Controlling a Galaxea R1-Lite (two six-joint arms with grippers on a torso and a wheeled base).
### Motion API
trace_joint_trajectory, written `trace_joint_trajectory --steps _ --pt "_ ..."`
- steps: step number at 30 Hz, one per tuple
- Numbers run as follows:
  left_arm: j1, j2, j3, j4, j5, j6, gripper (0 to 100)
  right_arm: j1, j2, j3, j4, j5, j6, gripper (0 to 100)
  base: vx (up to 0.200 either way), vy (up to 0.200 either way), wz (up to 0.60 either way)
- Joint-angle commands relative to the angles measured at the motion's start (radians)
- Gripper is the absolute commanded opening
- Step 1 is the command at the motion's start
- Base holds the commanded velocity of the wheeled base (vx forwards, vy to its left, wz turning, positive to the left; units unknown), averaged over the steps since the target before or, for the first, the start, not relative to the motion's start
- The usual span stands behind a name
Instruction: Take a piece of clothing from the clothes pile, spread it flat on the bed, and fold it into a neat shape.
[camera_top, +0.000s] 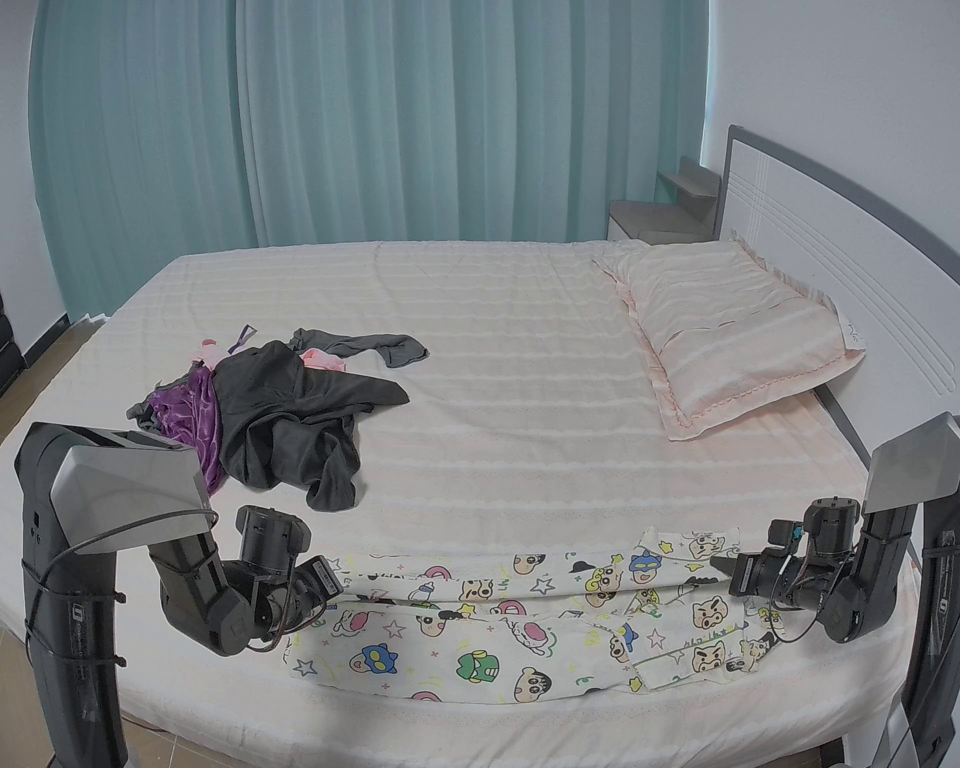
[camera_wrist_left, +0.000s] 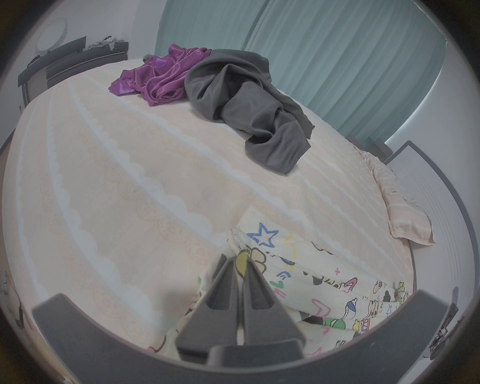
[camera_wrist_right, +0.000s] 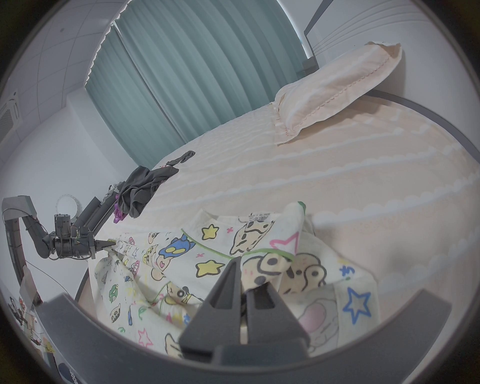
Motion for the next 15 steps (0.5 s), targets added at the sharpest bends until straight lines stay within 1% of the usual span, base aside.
trace_joint_trajectory --steps 1,3,6,8,12,13,14,15 --pt "-0.005 0.012 0.032 -0.011 0.001 0.001 0 -0.002 -0.006 0.044 -0.007 -0.001 -0.007 0 0.0 0.0 0.0" --pt "-0.005 0.012 0.037 -0.011 0.002 0.002 0 -0.002 -0.008 0.065 -0.007 -0.001 -0.021 0 0.0 0.0 0.0" --pt "-0.009 0.012 0.044 -0.011 0.002 0.016 0 -0.002 0.0 0.095 -0.008 -0.001 -0.07 0 0.0 0.0 0.0" --pt "-0.009 0.014 0.054 -0.011 0.002 0.033 0 -0.002 0.0 0.096 -0.01 -0.002 -0.078 0 0.0 0.0 0.0" --pt "-0.013 0.012 0.066 -0.011 0.002 0.038 0 -0.002 -0.006 0.104 -0.008 -0.007 -0.08 0 0.0 0.0 0.0" --pt "-0.013 0.011 0.071 -0.011 0.002 0.038 0 -0.002 -0.008 0.108 -0.008 -0.007 -0.08 100 0.0 0.0 0.0" --pt "-0.013 0.011 0.072 -0.011 0.002 0.039 100 -0.002 -0.008 0.108 -0.008 -0.007 -0.08 100 0.0 0.0 0.0" --pt "-0.013 0.009 0.074 -0.011 0.002 0.038 100 -0.002 -0.012 0.113 -0.01 -0.007 -0.08 100 0.0 0.0 0.0"
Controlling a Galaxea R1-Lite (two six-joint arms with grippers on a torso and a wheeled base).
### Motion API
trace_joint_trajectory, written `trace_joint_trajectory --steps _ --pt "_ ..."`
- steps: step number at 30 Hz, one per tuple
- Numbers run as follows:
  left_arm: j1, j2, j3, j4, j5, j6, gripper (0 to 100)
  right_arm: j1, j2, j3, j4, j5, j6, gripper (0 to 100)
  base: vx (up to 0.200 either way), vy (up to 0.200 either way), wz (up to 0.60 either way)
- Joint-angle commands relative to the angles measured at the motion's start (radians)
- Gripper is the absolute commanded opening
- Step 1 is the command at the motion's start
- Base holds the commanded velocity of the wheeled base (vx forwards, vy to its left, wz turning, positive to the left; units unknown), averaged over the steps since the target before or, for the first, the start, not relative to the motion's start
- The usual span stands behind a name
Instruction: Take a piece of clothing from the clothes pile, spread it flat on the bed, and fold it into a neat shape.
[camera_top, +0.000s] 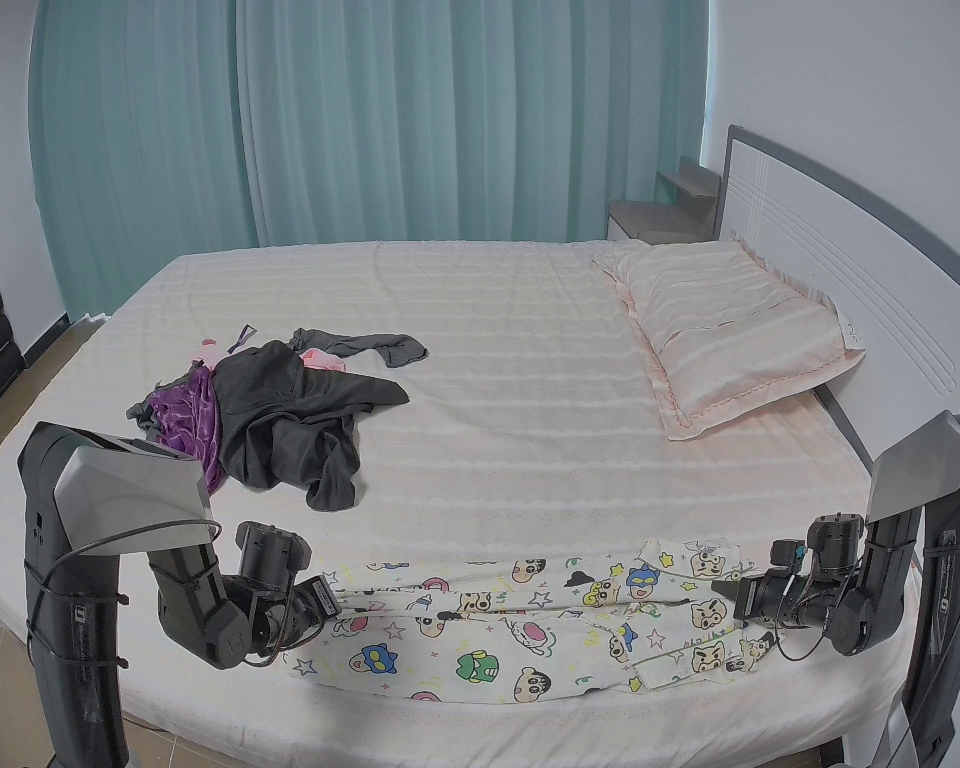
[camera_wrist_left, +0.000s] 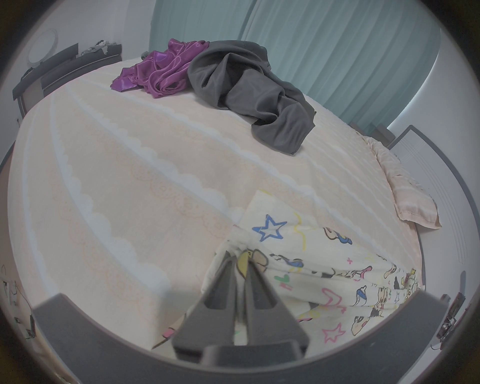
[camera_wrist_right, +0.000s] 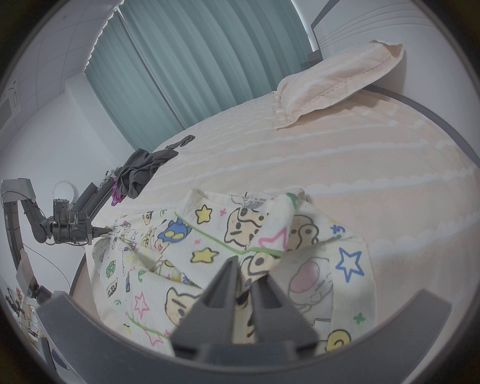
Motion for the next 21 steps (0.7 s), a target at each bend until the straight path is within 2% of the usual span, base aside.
trace_joint_trajectory --steps 1,8,11,18,21 --pt "-0.001 0.001 0.01 0.0 0.002 -0.003 100 0.0 -0.012 0.01 -0.001 0.0 0.003 100 0.0 0.0 0.0" --pt "0.012 -0.011 0.047 -0.018 -0.003 -0.028 100 -0.015 -0.051 0.027 -0.015 0.0 0.013 100 0.0 0.0 0.0" --pt "0.034 -0.034 0.088 -0.095 -0.007 -0.077 100 -0.035 -0.082 0.038 -0.012 -0.009 0.015 100 0.0 0.0 0.0" --pt "0.1 -0.109 0.15 -0.152 -0.067 -0.104 100 -0.057 -0.085 0.042 -0.014 -0.053 0.041 100 0.0 0.0 0.0" --pt "0.126 -0.203 0.176 -0.15 -0.105 -0.203 100 -0.074 -0.11 0.021 -0.014 -0.078 0.104 100 0.0 0.0 0.0"
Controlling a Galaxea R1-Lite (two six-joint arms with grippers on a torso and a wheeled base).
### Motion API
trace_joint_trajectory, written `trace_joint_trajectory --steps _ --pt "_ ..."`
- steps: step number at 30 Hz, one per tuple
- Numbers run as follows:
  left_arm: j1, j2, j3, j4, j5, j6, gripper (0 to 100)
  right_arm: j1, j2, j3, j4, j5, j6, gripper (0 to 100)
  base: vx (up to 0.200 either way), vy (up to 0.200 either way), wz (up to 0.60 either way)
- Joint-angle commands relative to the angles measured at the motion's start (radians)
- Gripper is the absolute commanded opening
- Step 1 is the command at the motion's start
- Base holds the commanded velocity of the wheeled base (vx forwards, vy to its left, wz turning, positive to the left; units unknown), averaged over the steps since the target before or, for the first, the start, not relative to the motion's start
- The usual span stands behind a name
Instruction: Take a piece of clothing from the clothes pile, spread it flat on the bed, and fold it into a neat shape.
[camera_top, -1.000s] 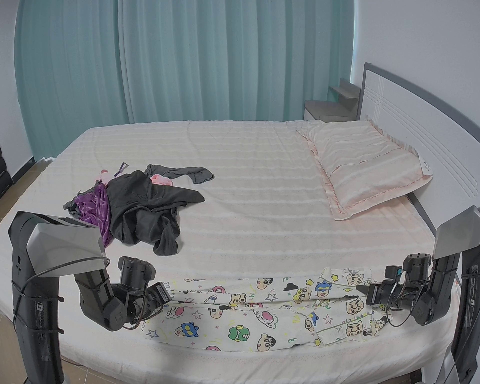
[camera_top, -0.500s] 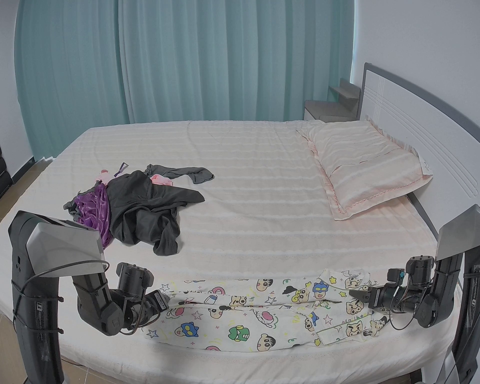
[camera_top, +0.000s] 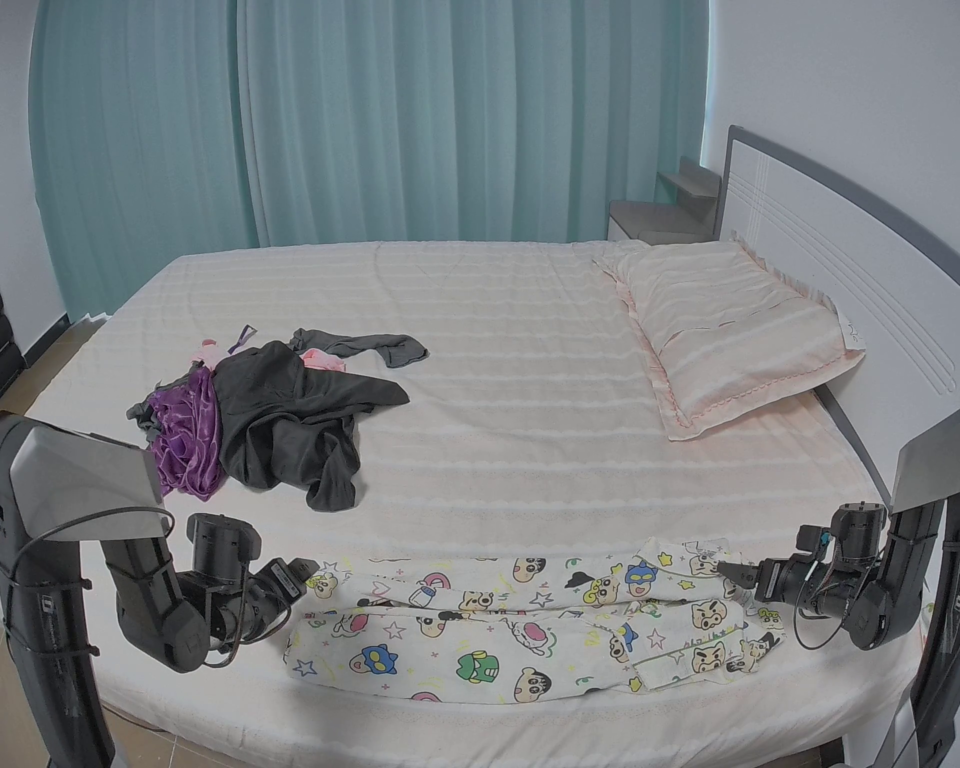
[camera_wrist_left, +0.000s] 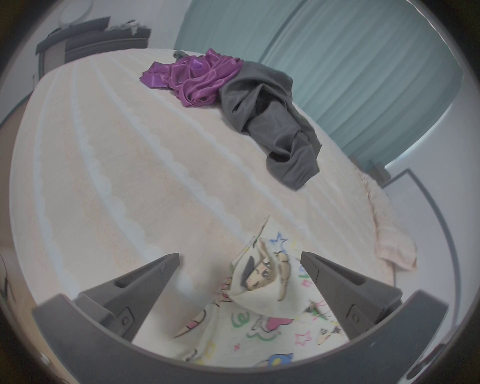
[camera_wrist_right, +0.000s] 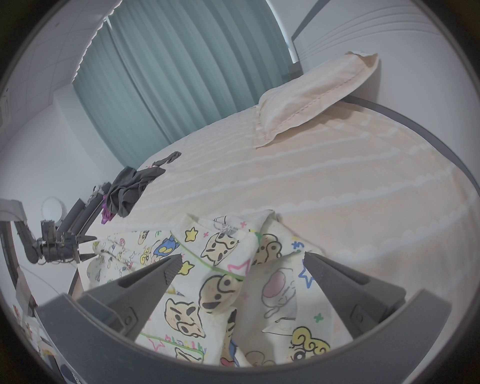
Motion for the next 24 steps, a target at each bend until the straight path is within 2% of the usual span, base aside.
trace_joint_trajectory --steps 1,4,7,9,11,13,15,24 --pt "0.043 -0.136 0.044 -0.002 -0.045 -0.082 100 -0.024 -0.031 -0.037 0.0 -0.028 0.056 100 0.0 0.0 0.0" --pt "0.054 -0.177 0.069 -0.004 -0.076 -0.108 100 -0.02 -0.038 -0.044 0.0 -0.034 0.103 100 0.0 0.0 0.0" --pt "0.048 -0.197 0.093 -0.004 -0.108 -0.188 100 0.014 -0.046 -0.034 0.002 -0.042 0.163 100 0.0 0.0 0.0" --pt "0.046 -0.197 0.099 -0.004 -0.139 -0.264 100 0.054 -0.043 -0.005 -0.001 -0.085 0.179 100 0.0 0.0 0.0" --pt "0.048 -0.199 0.104 -0.005 -0.157 -0.298 100 0.084 -0.041 0.012 -0.001 -0.111 0.18 100 0.0 0.0 0.0" --pt "0.046 -0.199 0.105 -0.005 -0.162 -0.303 100 0.095 -0.04 0.013 -0.001 -0.119 0.182 100 0.0 0.0 0.0" --pt "0.045 -0.189 0.125 -0.008 -0.205 -0.313 100 0.149 -0.025 0.012 -0.001 -0.163 0.198 100 0.0 0.0 0.0" --pt "0.043 -0.189 0.138 -0.016 -0.211 -0.313 100 0.184 -0.008 -0.01 -0.001 -0.172 0.2 100 0.0 0.0 0.0"
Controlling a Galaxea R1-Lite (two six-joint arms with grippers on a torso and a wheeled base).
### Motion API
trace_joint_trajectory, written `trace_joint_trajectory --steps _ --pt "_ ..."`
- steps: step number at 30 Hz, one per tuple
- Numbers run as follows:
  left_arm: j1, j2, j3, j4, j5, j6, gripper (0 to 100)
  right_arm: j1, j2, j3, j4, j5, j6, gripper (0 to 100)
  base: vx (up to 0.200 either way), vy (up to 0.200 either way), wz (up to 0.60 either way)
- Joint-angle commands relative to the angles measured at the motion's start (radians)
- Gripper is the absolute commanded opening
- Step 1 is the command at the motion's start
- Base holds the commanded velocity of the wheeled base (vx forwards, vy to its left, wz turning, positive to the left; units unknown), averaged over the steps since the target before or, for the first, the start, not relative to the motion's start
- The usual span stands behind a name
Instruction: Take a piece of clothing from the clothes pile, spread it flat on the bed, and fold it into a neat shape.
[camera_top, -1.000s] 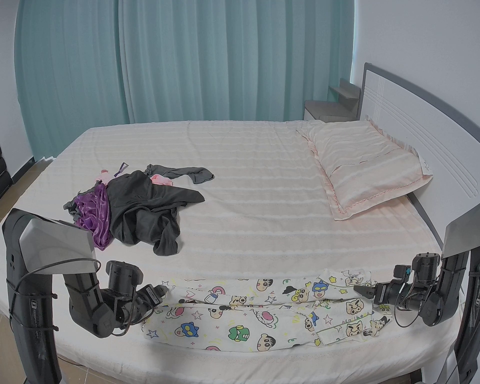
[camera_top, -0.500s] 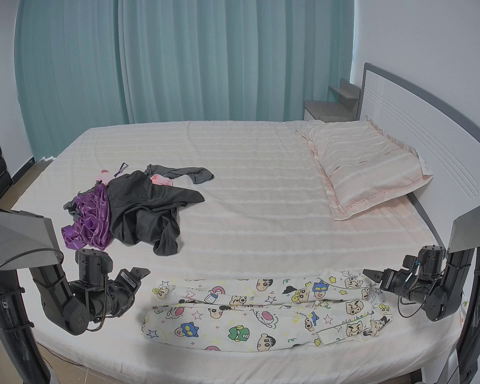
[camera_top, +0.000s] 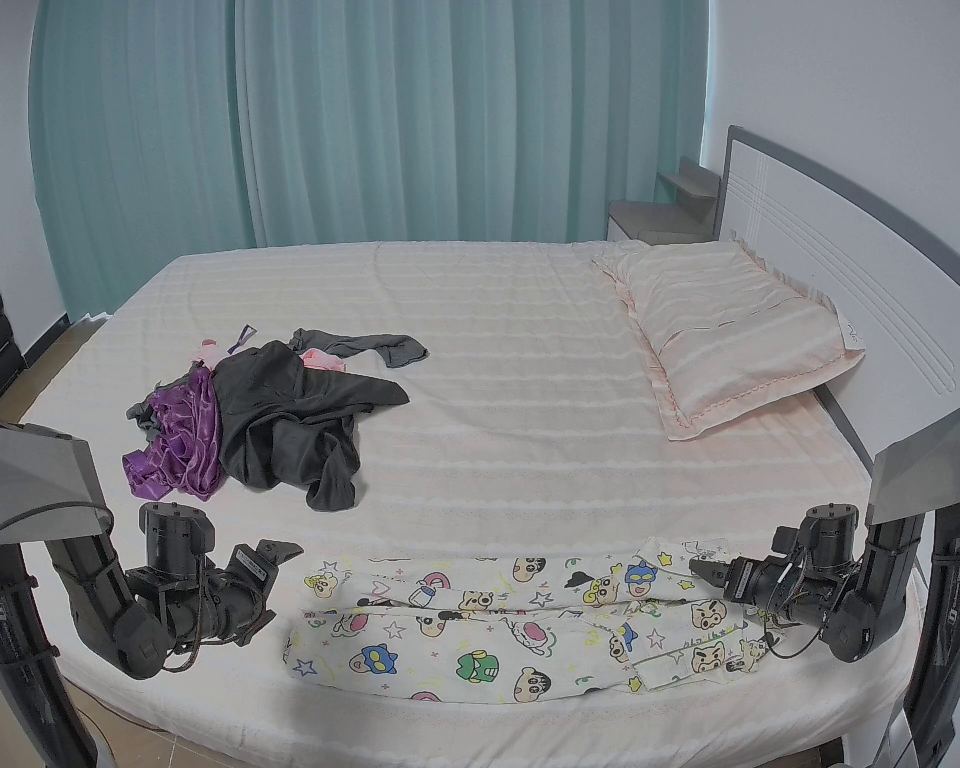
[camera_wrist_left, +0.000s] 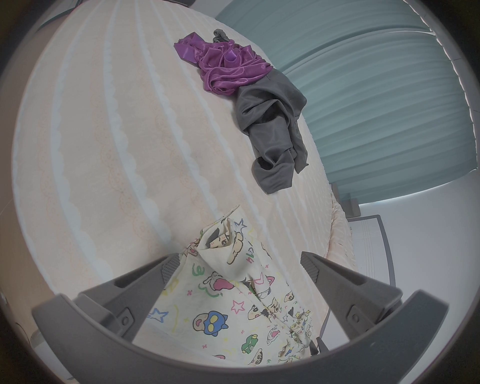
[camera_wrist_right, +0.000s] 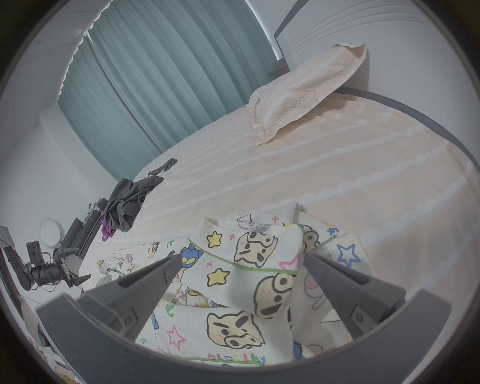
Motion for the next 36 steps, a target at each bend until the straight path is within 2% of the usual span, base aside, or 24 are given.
trace_joint_trajectory --steps 1,2,7,14,18,36 --pt "0.0 0.001 0.007 0.0 -0.001 0.0 100 0.008 0.015 -0.012 -0.001 0.001 -0.001 100 0.0 0.0 0.0" --pt "0.0 0.0 0.007 0.0 -0.001 0.0 100 0.006 0.02 -0.017 0.0 0.001 0.001 0 0.0 0.0 0.0" --pt "0.0 0.001 0.007 0.0 -0.001 0.0 100 -0.006 0.048 -0.028 -0.003 -0.004 0.001 0 0.0 0.0 0.0" --pt "-0.002 0.001 0.008 0.0 0.001 0.001 100 -0.003 0.046 -0.028 -0.012 -0.047 -0.004 0 0.0 0.0 0.0" --pt "-0.002 0.001 0.014 -0.002 -0.001 0.004 100 0.006 0.026 -0.002 -0.095 -0.07 -0.01 0 0.0 0.0 0.0" --pt "-0.002 0.003 0.016 -0.014 0.001 0.004 100 0.117 -0.107 0.047 -0.121 -0.065 -0.024 0 0.0 0.0 0.0"
